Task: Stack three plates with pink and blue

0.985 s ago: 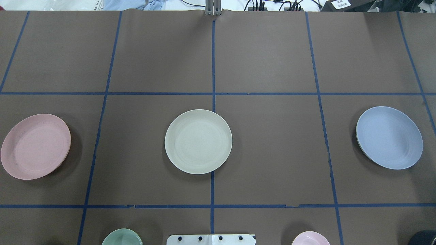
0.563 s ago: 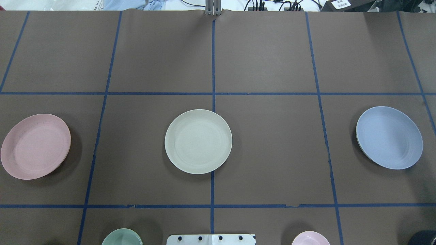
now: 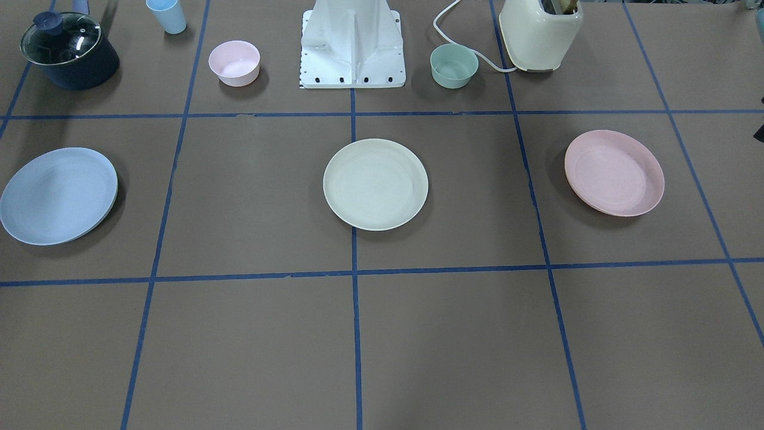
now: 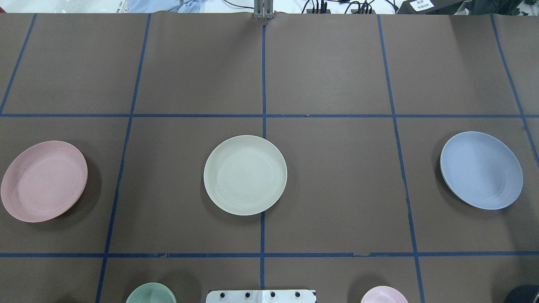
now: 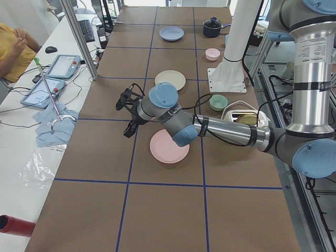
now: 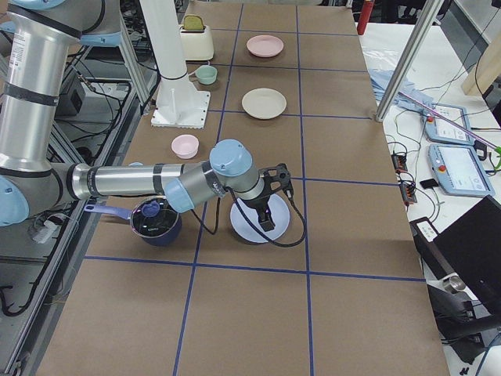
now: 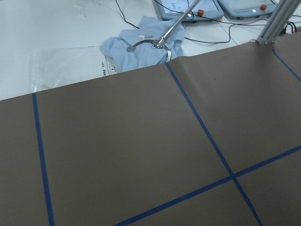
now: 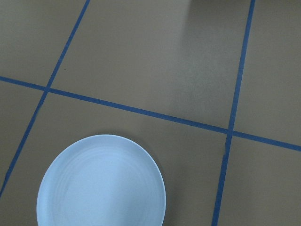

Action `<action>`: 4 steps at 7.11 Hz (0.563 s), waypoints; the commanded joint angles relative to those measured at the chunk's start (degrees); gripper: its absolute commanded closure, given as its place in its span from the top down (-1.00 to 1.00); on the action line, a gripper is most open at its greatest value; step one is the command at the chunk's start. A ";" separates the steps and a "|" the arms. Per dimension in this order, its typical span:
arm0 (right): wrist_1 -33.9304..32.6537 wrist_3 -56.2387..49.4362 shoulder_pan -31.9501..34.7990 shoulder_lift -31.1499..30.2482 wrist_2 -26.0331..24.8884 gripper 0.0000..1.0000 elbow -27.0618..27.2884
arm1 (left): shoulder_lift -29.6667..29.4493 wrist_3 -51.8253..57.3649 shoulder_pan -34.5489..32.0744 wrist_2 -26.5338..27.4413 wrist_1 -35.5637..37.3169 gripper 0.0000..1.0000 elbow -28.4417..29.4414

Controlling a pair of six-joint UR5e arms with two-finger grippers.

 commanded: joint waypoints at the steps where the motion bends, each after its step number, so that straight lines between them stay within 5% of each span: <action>1: 1.15 -0.05 0.05 -1.32 0.26 1.00 -0.15 | 1.59 -3.32 11.29 14.75 -2.37 1.00 4.71; 4: 1.24 -0.05 0.05 -1.85 0.26 1.00 -0.15 | 3.97 -15.44 21.15 24.33 -22.38 1.00 16.76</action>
